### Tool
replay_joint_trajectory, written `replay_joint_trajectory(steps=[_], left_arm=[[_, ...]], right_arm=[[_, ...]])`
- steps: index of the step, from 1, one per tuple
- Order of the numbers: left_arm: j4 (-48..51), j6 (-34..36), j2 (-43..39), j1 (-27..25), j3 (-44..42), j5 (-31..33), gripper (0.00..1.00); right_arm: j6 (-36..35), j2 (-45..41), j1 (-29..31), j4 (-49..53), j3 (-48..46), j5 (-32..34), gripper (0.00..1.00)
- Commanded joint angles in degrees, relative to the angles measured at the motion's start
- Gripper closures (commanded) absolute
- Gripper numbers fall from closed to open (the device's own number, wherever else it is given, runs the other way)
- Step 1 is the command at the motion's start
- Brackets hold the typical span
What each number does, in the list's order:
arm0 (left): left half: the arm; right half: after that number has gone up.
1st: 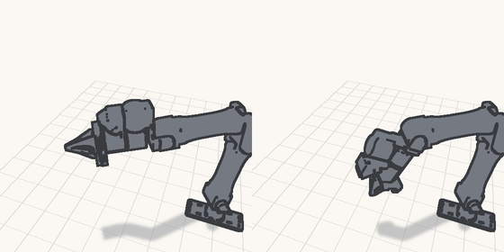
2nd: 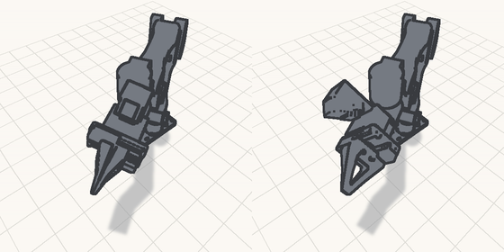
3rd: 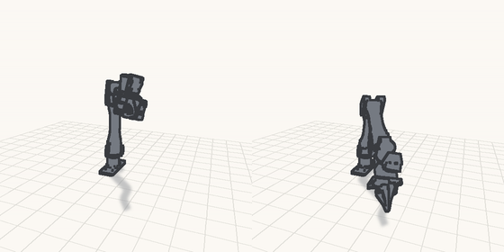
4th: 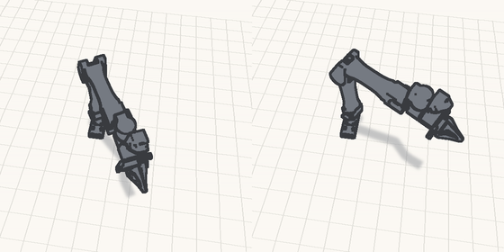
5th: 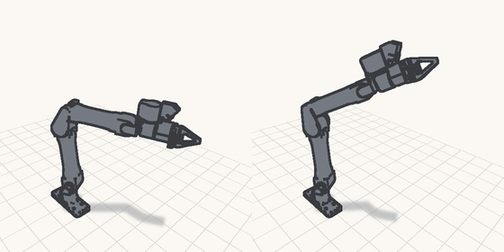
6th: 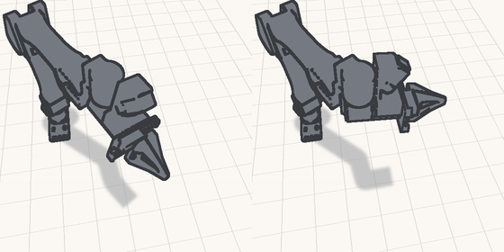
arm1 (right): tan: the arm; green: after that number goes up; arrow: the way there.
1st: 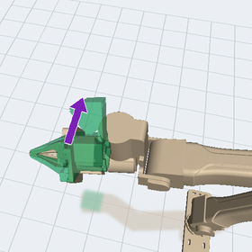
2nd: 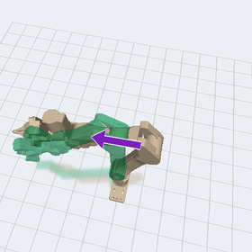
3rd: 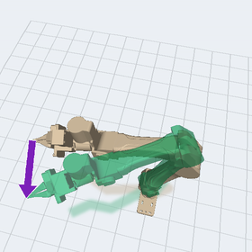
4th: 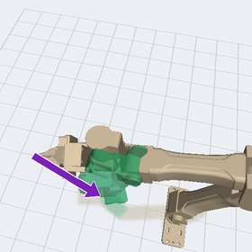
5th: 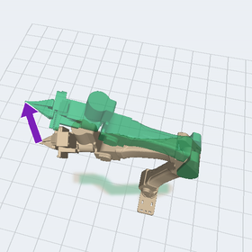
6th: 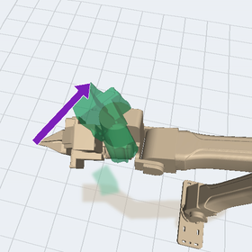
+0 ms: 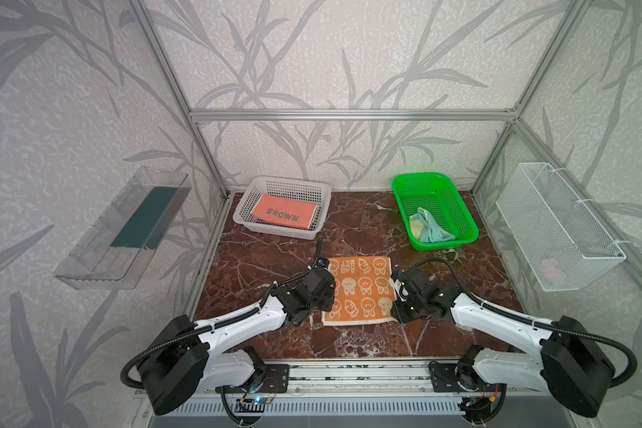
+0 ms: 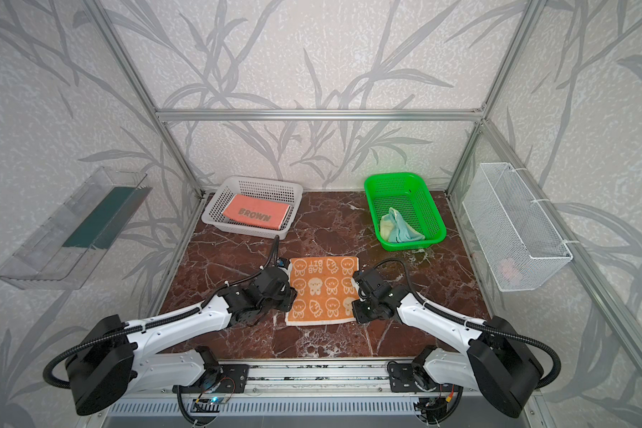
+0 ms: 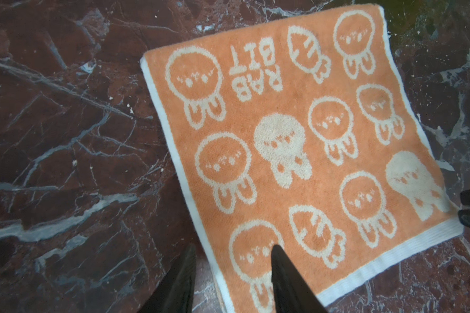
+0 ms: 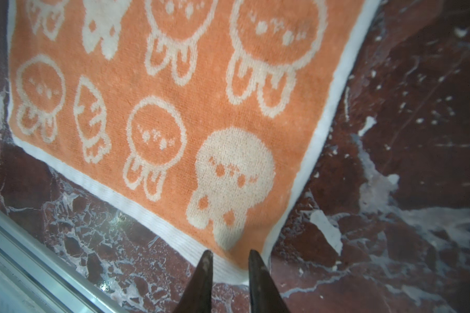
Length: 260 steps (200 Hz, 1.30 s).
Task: Fold and stack the towels
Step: 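Open both grippers and release the folded edge near the robot, then move both grippers to the towel's far corners, farthest from the robot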
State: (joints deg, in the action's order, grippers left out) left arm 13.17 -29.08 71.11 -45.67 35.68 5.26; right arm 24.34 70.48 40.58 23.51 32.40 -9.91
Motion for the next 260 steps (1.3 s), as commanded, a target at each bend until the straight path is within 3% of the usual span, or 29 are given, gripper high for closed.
replay_joint_trajectory(steps=[1, 38, 102, 153, 180, 236, 260], left_arm=[[-1.7, 0.9, 1.6, 1.0, 1.7, -1.4, 0.54], [-2.0, 2.5, 3.2, 2.6, 3.1, -2.7, 0.54], [0.2, 8.5, 7.4, 8.1, 9.2, -6.1, 0.53], [4.6, 14.9, 15.6, 12.0, 18.1, -6.8, 0.51], [11.2, 19.3, 21.7, 12.4, 25.3, -6.6, 0.51], [20.5, 24.0, 32.4, 15.0, 36.8, -10.0, 0.52], [22.8, 26.2, 34.6, 16.1, 40.0, -10.5, 0.53]], right_arm=[[1.9, 1.8, 1.0, -2.0, -2.2, -0.8, 0.77], [4.2, 2.8, 1.9, -1.7, -4.0, -0.4, 0.77], [0.1, -2.0, 1.9, 2.2, 2.9, 4.0, 0.56], [-11.6, 0.4, -1.1, 3.9, 13.1, 9.2, 0.50], [-21.9, 3.9, -4.0, 2.5, 17.2, 8.4, 0.49], [-36.8, 13.7, -13.6, 0.7, 25.4, -4.6, 0.49], [-43.5, 17.7, -15.3, 1.5, 29.1, -6.0, 0.49]])
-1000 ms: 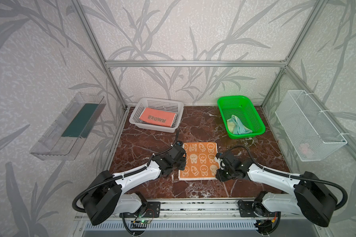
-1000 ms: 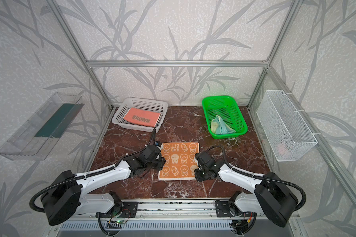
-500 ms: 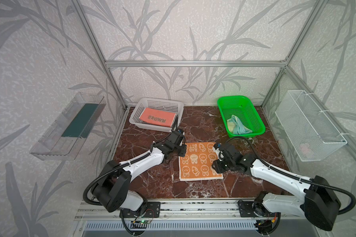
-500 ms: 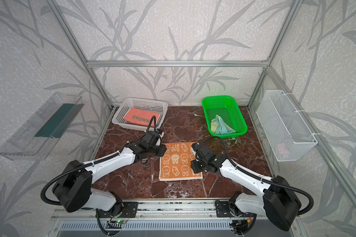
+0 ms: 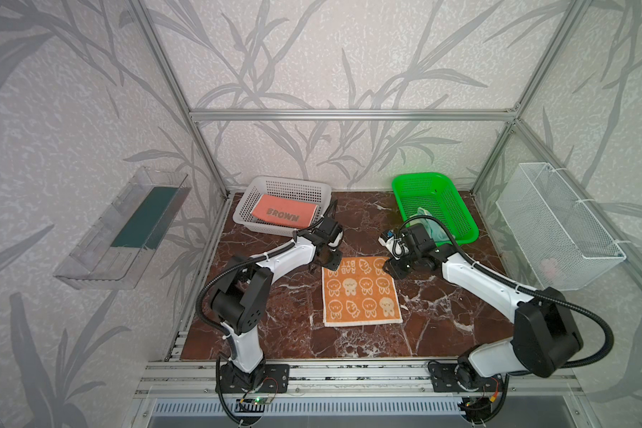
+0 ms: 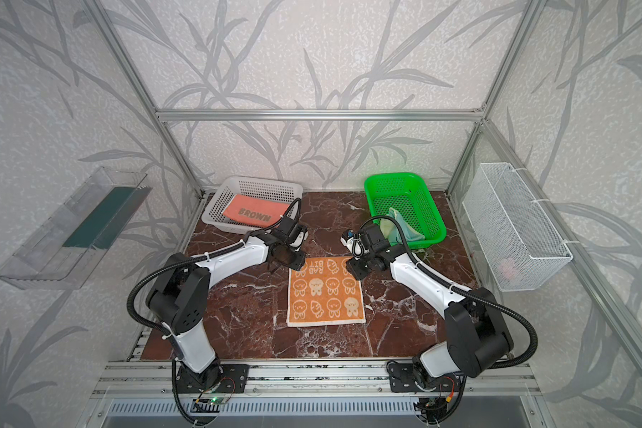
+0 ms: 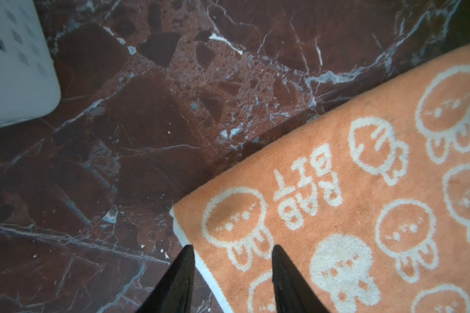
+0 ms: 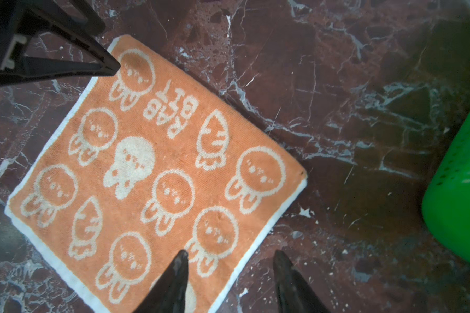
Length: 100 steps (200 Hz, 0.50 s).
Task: Fold and stack the towels
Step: 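Move both grippers to the towel's far corners, farthest from the robot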
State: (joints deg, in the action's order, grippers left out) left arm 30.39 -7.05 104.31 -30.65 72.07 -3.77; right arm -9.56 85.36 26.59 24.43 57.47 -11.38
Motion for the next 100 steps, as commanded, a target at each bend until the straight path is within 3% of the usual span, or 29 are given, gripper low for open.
replay_joint_trajectory(steps=[1, 36, 100], left_arm=[[5.7, 4.3, 1.5, 1.1, 3.7, -1.5, 0.53], [8.8, 7.0, 3.7, 2.6, 6.2, -2.0, 0.54], [3.3, 7.4, 5.9, 5.0, 5.4, -3.4, 0.60]], right_arm=[[-9.9, 3.0, -1.3, 0.6, 4.3, -4.5, 0.49], [-15.4, 10.6, -3.6, 5.8, 12.9, -2.9, 0.49], [-21.0, 23.1, -5.2, 11.8, 23.6, 0.2, 0.49]])
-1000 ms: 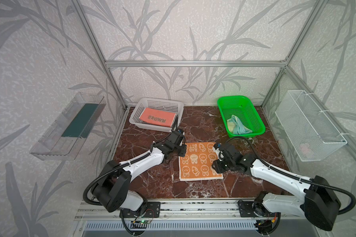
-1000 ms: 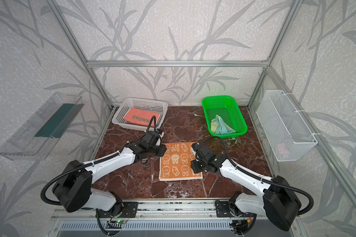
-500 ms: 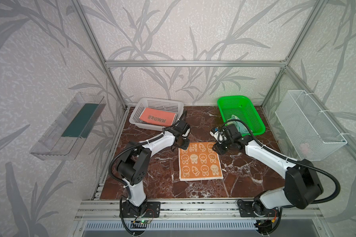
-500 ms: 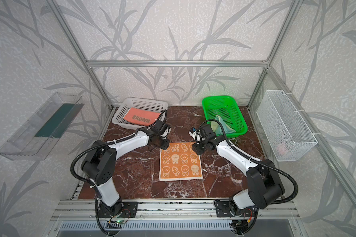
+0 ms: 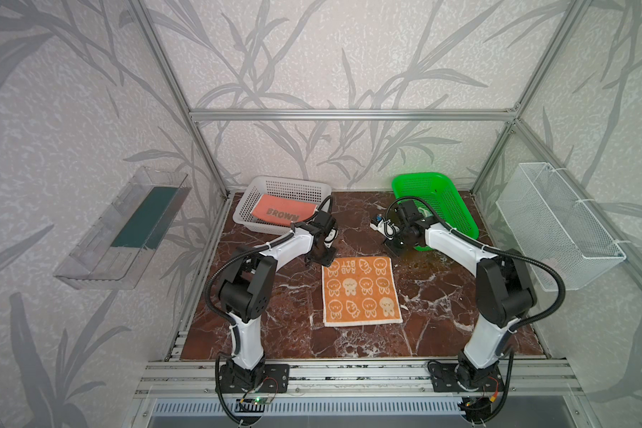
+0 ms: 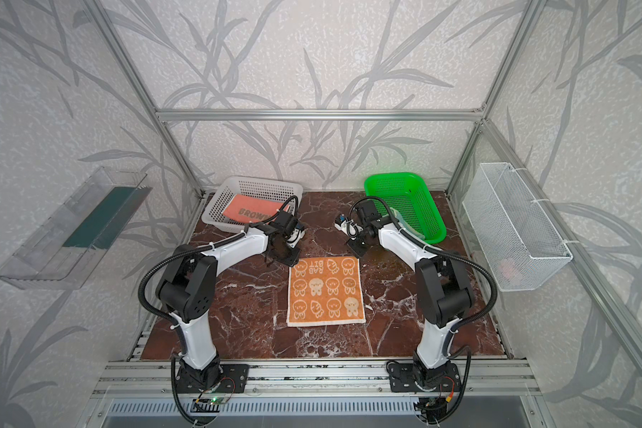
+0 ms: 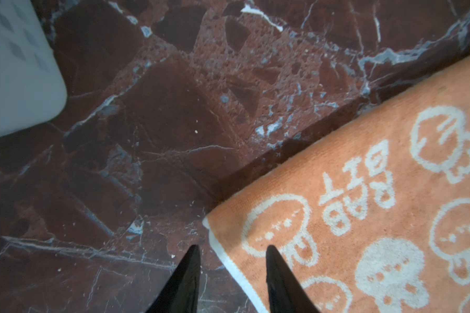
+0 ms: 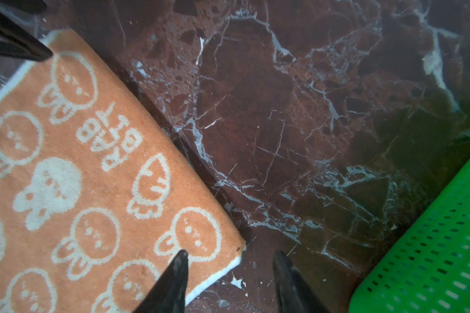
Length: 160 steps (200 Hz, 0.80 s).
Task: Fold and stack the towels
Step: 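Move both grippers to the towel's far corners, farthest from the robot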
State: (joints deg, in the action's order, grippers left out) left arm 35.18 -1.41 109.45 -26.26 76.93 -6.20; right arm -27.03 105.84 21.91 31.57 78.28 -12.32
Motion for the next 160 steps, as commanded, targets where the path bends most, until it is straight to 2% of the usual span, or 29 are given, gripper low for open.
replay_joint_trajectory(steps=[1, 84, 160], left_arm=[[-1.6, 1.8, 0.8, 0.6, 0.5, -1.0, 0.60], [-1.2, 2.5, 5.6, 1.0, 2.5, -1.3, 0.63], [-0.3, 2.5, 7.2, 1.0, 2.7, -1.0, 0.75]], right_arm=[[-3.6, 2.7, -0.6, 4.7, 2.9, 1.1, 0.49], [-9.2, 8.4, -1.7, 6.4, 6.5, 2.4, 0.49], [-15.2, 10.0, -1.9, 8.6, 9.1, 1.2, 0.49]])
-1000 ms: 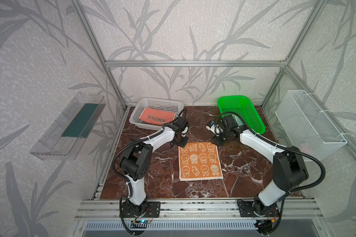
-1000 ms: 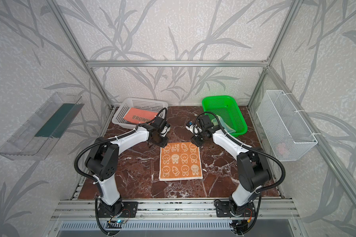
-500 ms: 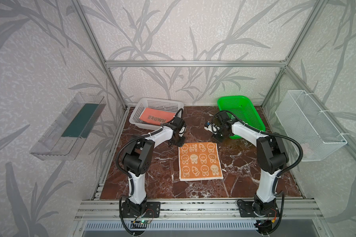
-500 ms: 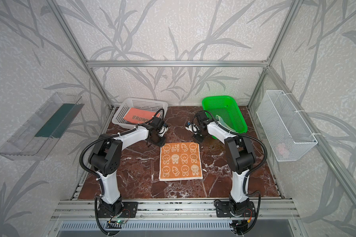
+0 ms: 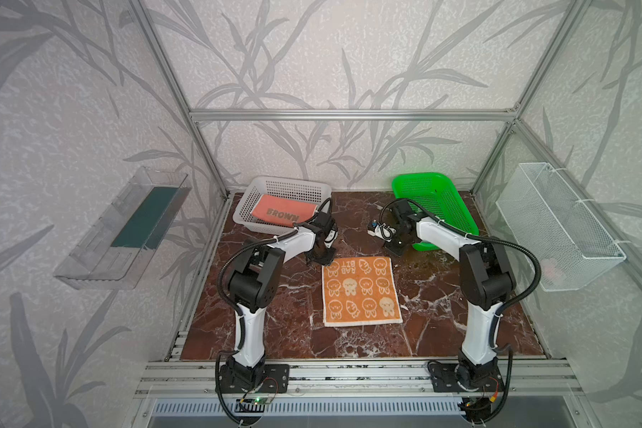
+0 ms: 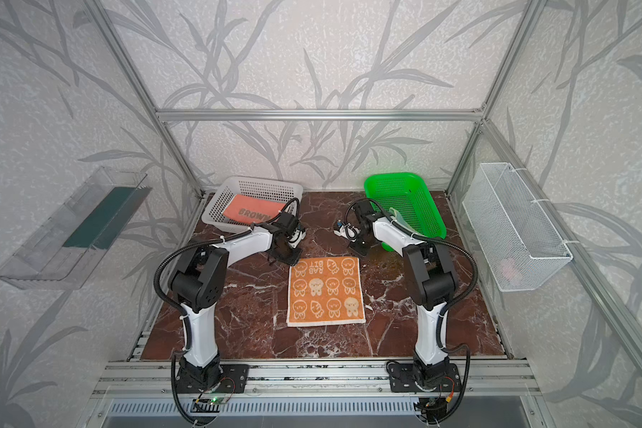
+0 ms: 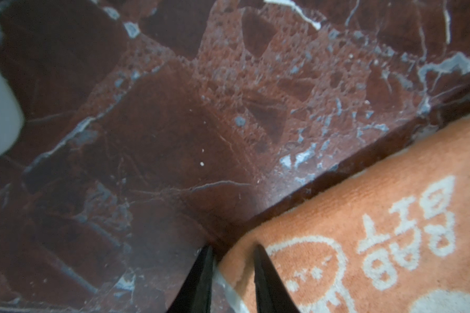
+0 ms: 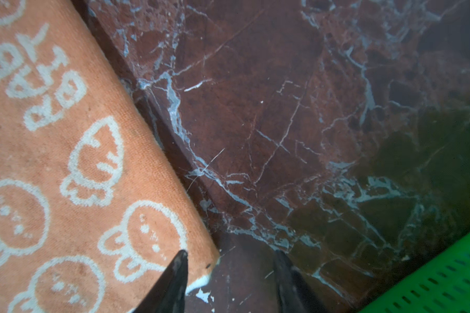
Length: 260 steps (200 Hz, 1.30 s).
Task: Fold and stack the towels
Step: 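Move both grippers to the towel's far corners, farthest from the robot, then grasp the far edge corners of the orange towel with both grippers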
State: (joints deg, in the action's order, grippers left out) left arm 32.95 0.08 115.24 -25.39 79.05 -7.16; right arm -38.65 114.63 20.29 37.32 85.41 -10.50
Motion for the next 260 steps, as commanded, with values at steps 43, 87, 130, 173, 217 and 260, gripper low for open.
replay_joint_trajectory(steps=[43, 87, 130, 173, 217, 260], left_arm=[[2.6, 1.0, 1.7, 0.2, 0.9, 0.2, 0.86], [2.6, 1.0, 1.7, 0.2, 0.9, -0.3, 0.87], [2.9, 1.2, 1.7, 0.2, 1.2, -0.3, 0.88], [3.4, 1.3, 1.8, 0.2, 1.6, -0.4, 0.92], [3.9, 1.5, 1.9, 0.2, 2.0, -0.8, 0.97], [4.0, 1.5, 2.0, 0.2, 2.1, -1.7, 1.00]], right_arm=[[-7.8, 3.1, -0.3, 7.3, 4.6, -0.6, 0.48], [-8.9, 6.8, -0.3, 10.2, 7.7, -0.6, 0.49], [-8.6, 9.8, -0.2, 11.5, 9.6, 0.2, 0.52], [-9.0, 11.0, -0.1, 12.0, 9.6, 0.1, 0.59], [-9.2, 12.2, 0.0, 13.2, 10.2, -0.5, 0.79], [-10.0, 12.3, 0.6, 14.1, 9.9, -2.0, 0.98]])
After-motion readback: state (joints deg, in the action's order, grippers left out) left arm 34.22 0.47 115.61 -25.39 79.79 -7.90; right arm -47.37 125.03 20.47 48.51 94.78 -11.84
